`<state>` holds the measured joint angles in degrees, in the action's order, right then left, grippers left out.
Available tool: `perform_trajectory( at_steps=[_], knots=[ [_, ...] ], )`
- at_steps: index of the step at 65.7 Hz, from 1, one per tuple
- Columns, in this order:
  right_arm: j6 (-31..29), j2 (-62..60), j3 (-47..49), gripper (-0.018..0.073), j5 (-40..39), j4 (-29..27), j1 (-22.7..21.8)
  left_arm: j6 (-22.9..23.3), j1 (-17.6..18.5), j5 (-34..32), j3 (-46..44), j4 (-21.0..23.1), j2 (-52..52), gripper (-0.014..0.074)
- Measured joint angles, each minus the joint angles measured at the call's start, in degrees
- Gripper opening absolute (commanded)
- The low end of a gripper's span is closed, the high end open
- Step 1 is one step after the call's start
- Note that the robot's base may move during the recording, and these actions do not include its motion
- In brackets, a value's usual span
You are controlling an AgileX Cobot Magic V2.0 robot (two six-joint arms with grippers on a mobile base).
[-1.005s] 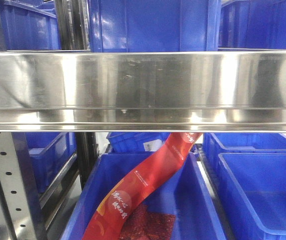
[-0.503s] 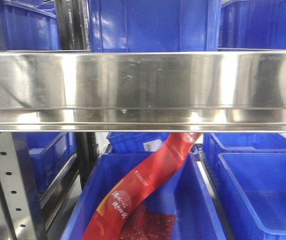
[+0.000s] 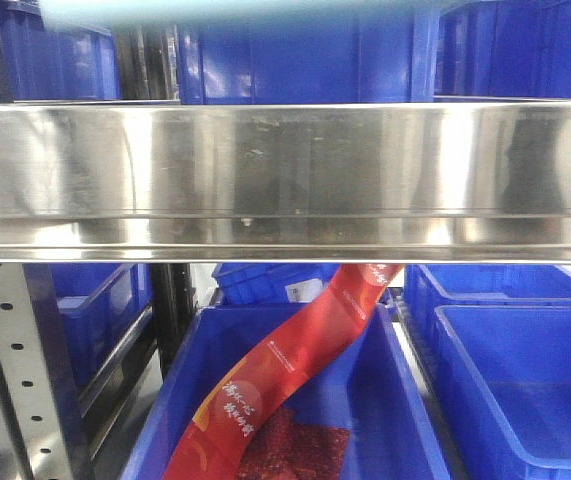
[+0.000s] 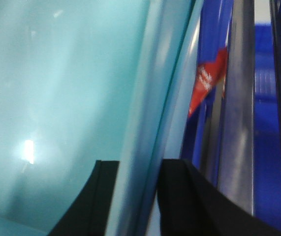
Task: Move two blue bins to right shelf middle
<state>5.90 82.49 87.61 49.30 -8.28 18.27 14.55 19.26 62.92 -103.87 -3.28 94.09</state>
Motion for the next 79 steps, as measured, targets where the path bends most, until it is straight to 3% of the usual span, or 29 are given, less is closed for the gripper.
perform_trajectory(
  at_steps=[19,26,33,40,46,54,67,75,79],
  knots=[
    [-0.11,6.22,-2.74,-0.0154,-1.11,0.25,0.00,0.11,0.00,-7.55,8.31,-1.32,0.84,-0.0106],
    [-0.11,6.76,-2.74,-0.0123,-1.45,0.25,0.00,0.11,0.00,-8.22,8.42,-1.47,1.33,-0.0024],
    [-0.11,6.76,-2.74,0.0070,-1.82,0.42,0.00,0.11,0.00,-8.32,8.42,-1.47,1.66,0.0150],
    [-0.27,6.76,-2.74,0.0384,-2.43,0.88,0.00,-0.57,0.00,-8.22,8.42,-1.70,1.79,0.0348],
    [-0.38,6.65,-2.74,0.0580,-3.47,1.35,-0.11,-1.48,0.00,-9.41,8.30,-1.70,1.79,0.0484],
    [-0.38,5.94,-2.74,0.0552,-3.69,1.48,-0.22,-1.91,0.00,-9.70,8.20,-1.77,1.56,0.0608],
    [-0.38,2.50,-2.74,0.0472,-4.17,1.56,-0.22,-2.02,0.00,-7.04,6.63,-2.82,-0.37,0.0608],
    [-0.38,-1.14,-2.64,0.0337,-4.77,1.88,-0.22,-2.25,0.00,-4.20,5.71,-4.83,-4.16,0.0586],
    [-0.38,-3.00,-2.64,0.0224,-4.77,2.29,-0.22,-2.36,0.00,-3.25,5.57,-6.14,-6.76,0.0526]
  ],
)
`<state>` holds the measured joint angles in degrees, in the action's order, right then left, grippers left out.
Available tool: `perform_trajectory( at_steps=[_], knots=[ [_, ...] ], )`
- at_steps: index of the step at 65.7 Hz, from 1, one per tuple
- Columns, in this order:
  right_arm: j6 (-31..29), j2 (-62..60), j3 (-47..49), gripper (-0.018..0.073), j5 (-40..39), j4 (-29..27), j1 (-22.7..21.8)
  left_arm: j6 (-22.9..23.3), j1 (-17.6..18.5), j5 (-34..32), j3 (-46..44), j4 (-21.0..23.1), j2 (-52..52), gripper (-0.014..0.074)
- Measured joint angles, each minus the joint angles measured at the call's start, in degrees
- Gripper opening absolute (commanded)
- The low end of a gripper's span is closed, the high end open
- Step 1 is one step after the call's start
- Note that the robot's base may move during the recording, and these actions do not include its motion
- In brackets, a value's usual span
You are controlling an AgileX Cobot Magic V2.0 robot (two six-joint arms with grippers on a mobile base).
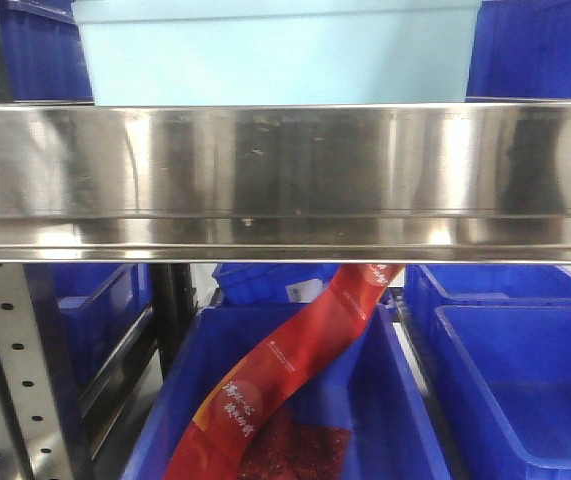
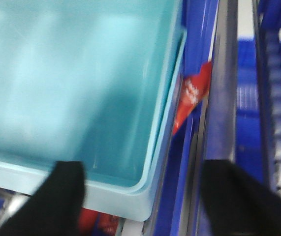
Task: Move two blue bins to right shelf middle
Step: 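Lower the cyan bin onto the upper shelf and open both grippers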
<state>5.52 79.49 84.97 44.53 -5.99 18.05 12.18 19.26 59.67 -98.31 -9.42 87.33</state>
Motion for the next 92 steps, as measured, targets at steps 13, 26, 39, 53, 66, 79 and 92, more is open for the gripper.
perform_trajectory(
  at_steps=[13,26,39,53,66,79,92],
  knots=[
    [0.00,-7.57,0.10,-0.0164,0.45,5.43,0.00,0.00,0.00,2.25,2.25,-5.82,-11.25,-0.0017],
    [0.00,-14.07,-5.11,-0.0162,0.70,10.15,0.00,-0.12,0.00,-3.95,16.56,-7.84,-23.26,-0.0111],
    [0.00,-22.42,-20.04,-0.0162,-5.55,10.64,0.00,3.75,0.00,-14.48,36.89,-9.32,-37.22,-0.0111],
    [0.00,-34.72,-39.43,-0.0162,-16.04,10.87,0.00,4.98,0.00,-25.83,56.49,-10.06,-54.05,-0.0111],
    [0.00,-49.10,-54.96,-0.0162,-24.36,10.98,0.00,5.12,0.00,-31.08,68.65,-10.43,-69.52,-0.0111],
    [-0.11,-63.36,-64.66,-0.0162,-29.56,11.08,0.00,5.35,0.00,-32.14,74.27,-12.51,-79.72,-0.0111],
    [-0.11,-68.49,-66.68,-0.0162,-31.62,11.08,0.00,5.35,0.00,-32.36,74.68,-13.16,-82.31,-0.0111]
  ],
)
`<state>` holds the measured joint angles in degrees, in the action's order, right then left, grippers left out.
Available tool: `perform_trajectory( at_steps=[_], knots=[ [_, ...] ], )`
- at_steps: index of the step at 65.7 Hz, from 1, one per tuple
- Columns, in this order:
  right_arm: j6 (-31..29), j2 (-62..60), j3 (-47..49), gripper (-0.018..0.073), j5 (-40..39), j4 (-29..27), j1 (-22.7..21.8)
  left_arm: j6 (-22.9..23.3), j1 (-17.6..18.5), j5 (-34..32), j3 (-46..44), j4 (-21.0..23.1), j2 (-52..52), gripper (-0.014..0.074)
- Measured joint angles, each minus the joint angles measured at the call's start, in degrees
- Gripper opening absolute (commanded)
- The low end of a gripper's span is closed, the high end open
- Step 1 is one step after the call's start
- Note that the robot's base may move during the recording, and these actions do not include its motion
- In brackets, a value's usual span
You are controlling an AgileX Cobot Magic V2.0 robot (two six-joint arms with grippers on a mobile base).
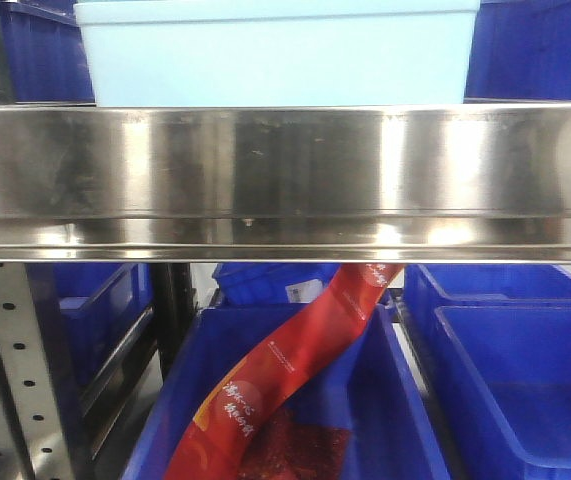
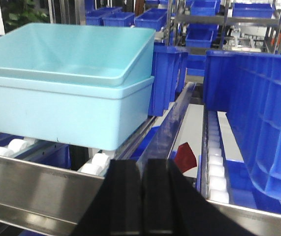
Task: Move two blue bins to right shelf middle
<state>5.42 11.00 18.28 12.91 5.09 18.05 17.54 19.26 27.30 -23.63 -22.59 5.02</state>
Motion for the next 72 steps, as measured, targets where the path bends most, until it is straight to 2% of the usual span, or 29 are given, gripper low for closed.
perform_trajectory(
  at_steps=[43,53,58,65,72],
  knots=[
    [0.00,-0.13,0.00,-0.0162,-0.16,0.00,0.00,0.00,0.00,-0.22,0.00,-0.28,0.00,-0.0111],
    [0.00,-0.13,0.00,-0.0162,-0.26,0.00,0.00,-0.96,-0.50,0.13,0.00,2.06,-0.54,-0.0111],
    [0.00,-0.13,0.00,-0.0162,-0.26,0.00,0.00,-2.83,-2.37,0.66,0.59,4.56,-1.49,-0.0111],
    [0.00,-0.13,0.00,-0.0162,-0.26,0.00,0.00,-5.96,-7.26,0.35,2.83,8.34,-2.79,-0.0111],
    [0.00,-0.13,0.00,-0.0162,-0.26,0.00,0.00,-10.08,-12.66,-3.77,7.41,13.06,-3.95,-0.0111]
  ],
)
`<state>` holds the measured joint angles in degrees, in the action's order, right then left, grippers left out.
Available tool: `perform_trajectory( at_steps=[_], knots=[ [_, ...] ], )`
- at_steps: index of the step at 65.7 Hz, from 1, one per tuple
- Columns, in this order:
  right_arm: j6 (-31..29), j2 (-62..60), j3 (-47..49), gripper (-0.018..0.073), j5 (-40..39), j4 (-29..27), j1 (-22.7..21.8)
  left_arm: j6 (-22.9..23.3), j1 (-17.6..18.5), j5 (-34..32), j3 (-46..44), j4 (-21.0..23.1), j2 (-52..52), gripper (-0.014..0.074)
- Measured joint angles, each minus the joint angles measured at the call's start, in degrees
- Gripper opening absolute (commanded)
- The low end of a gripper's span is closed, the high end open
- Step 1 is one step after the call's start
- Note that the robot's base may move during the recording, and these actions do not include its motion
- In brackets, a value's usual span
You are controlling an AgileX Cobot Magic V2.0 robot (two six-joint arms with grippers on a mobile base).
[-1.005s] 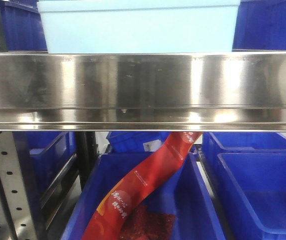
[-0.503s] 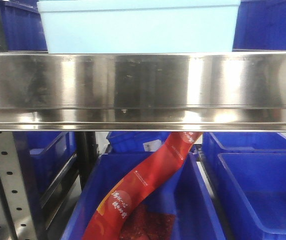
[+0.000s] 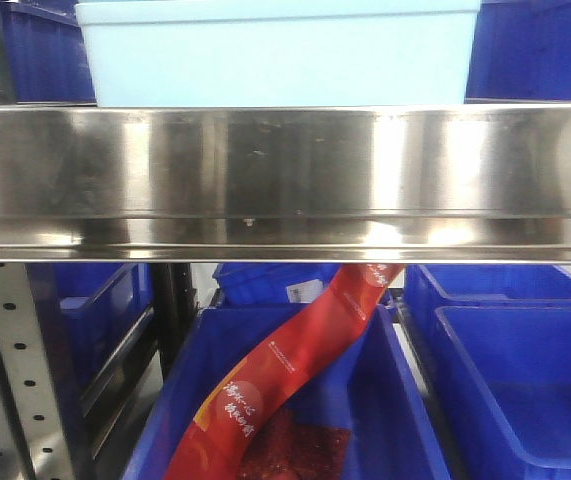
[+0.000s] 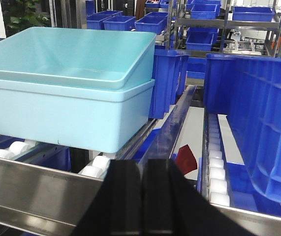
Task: Move two blue bins to right shelf middle
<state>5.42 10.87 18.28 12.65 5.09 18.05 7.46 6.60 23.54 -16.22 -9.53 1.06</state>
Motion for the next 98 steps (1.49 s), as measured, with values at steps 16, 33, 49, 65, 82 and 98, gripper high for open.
perform_trajectory(
  at_steps=[16,33,49,65,82,98],
  knots=[
    [0.00,0.00,0.00,-0.0162,0.00,0.00,0.00,-4.52,-9.88,-19.35,15.28,7.00,-0.72,-0.0111],
    [0.00,0.00,-0.05,-0.0162,0.00,0.00,0.00,-4.88,-10.77,-19.60,16.24,7.19,-0.72,-0.0111],
    [0.00,0.00,-0.13,-0.0162,0.00,0.00,0.00,-4.88,-10.77,-21.64,16.34,7.29,-0.72,-0.0111],
    [0.00,0.00,-0.13,-0.0162,0.00,0.00,0.00,-4.88,-10.77,-22.05,16.34,7.29,-0.72,-0.0111],
    [0.00,0.00,-0.13,-0.0162,0.00,0.00,0.00,-4.88,-10.77,-22.08,16.34,7.29,-0.72,-0.0111],
    [-1.28,0.00,-0.13,-0.0162,-0.18,-0.14,-1.96,-4.88,-10.77,-22.08,16.34,7.29,-0.72,-0.0111]
  ],
)
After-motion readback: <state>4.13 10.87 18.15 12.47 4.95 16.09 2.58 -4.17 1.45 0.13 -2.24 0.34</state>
